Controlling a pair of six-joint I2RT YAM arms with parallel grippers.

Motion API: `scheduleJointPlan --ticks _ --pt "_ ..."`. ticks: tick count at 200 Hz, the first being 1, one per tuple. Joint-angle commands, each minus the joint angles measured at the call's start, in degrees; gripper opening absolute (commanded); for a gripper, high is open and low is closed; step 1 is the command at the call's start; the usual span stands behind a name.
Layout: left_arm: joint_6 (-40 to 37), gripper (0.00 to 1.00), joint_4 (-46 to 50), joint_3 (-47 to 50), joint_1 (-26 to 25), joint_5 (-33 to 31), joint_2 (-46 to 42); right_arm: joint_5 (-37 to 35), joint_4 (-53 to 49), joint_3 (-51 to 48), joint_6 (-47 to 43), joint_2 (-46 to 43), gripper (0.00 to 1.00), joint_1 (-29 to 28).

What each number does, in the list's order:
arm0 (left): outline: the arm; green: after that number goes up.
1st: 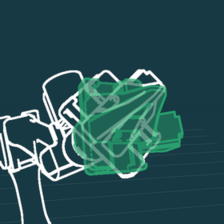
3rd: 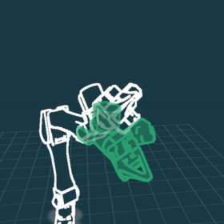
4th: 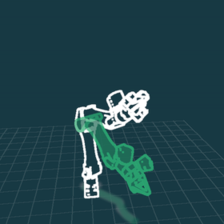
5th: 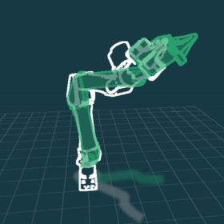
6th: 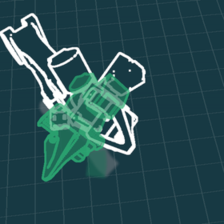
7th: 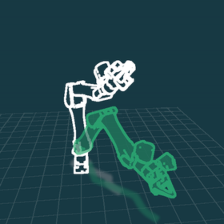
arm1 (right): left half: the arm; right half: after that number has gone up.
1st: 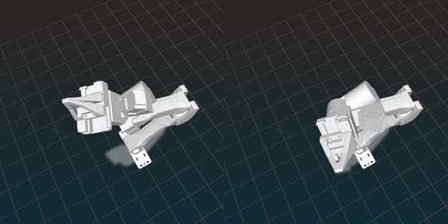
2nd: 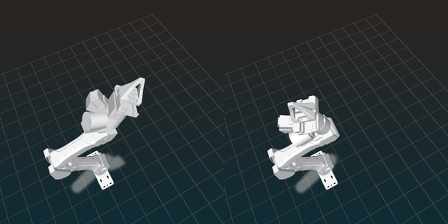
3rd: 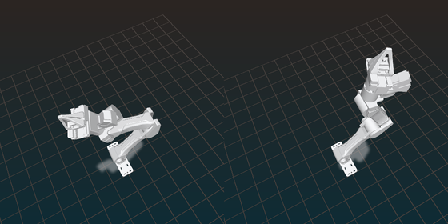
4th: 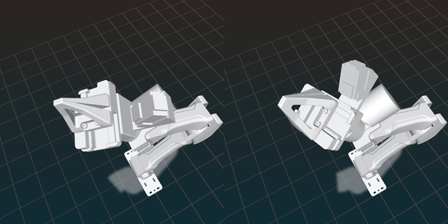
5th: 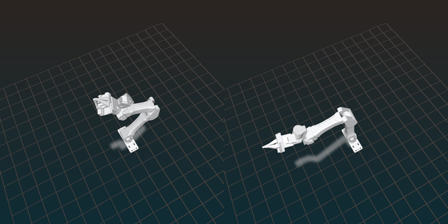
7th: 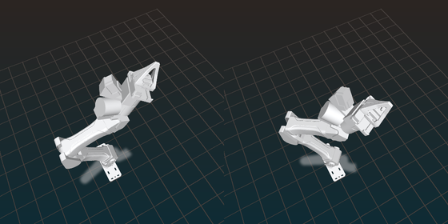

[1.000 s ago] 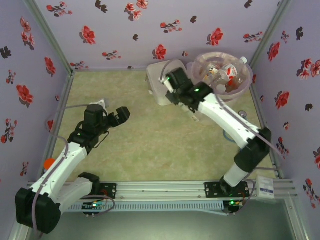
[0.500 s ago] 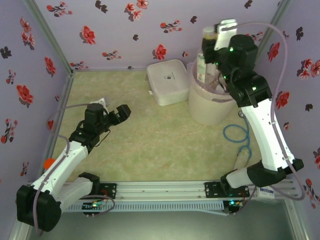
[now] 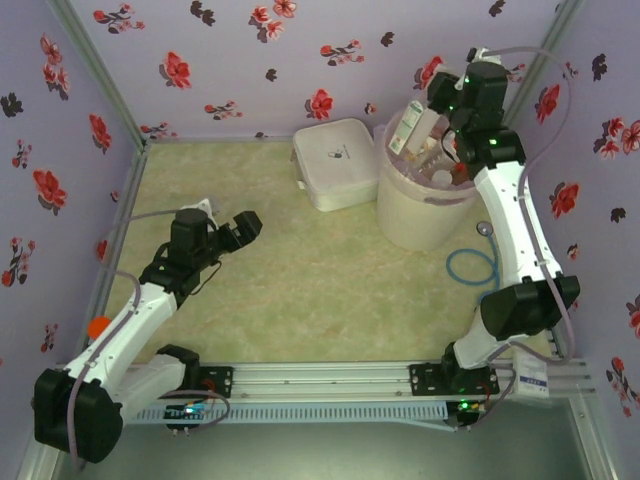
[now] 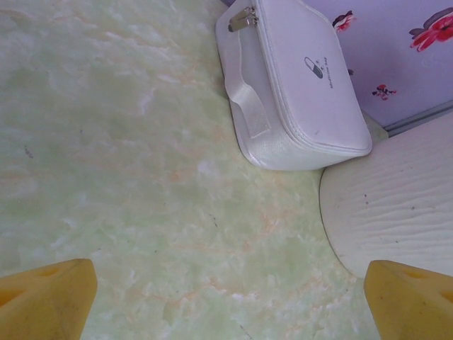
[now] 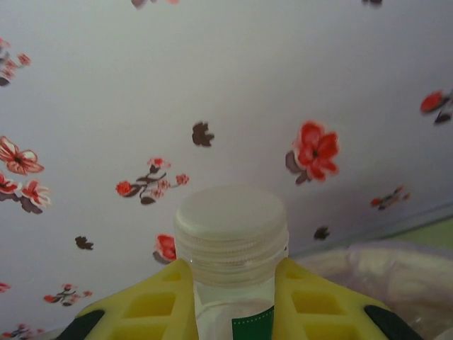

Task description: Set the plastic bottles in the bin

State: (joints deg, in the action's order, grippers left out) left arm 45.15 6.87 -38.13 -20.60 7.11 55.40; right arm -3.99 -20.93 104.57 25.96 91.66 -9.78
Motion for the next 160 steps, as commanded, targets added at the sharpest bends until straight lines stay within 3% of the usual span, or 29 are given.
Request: scheduleJointPlan --ticks 1,64,93,126,160 --pt "0.8 0.97 -2.4 0.4 0.5 0.8 0.8 2.3 0.2 -2.3 6.1 0.1 0.12 0.3" --pt "-0.3 0.98 -1.6 0.2 0.6 1.0 1.0 -4.2 -1.6 -12.6 6.8 -0.2 0.10 1.6" --pt "-0.4 0.98 -1.7 -0.2 0.7 1.0 1.7 -3.2 -1.2 -15.9 7.5 -0.8 0.11 2.5" --pt "-1.3 0.98 -1.3 -1.4 0.7 1.3 2.8 -2.3 -1.4 -11.9 4.2 -3.1 0.19 2.5" --pt "-1.3 0.98 -1.8 -1.6 0.7 1.4 3.4 -3.3 -6.8 -3.8 -1.9 -5.0 0.35 2.5"
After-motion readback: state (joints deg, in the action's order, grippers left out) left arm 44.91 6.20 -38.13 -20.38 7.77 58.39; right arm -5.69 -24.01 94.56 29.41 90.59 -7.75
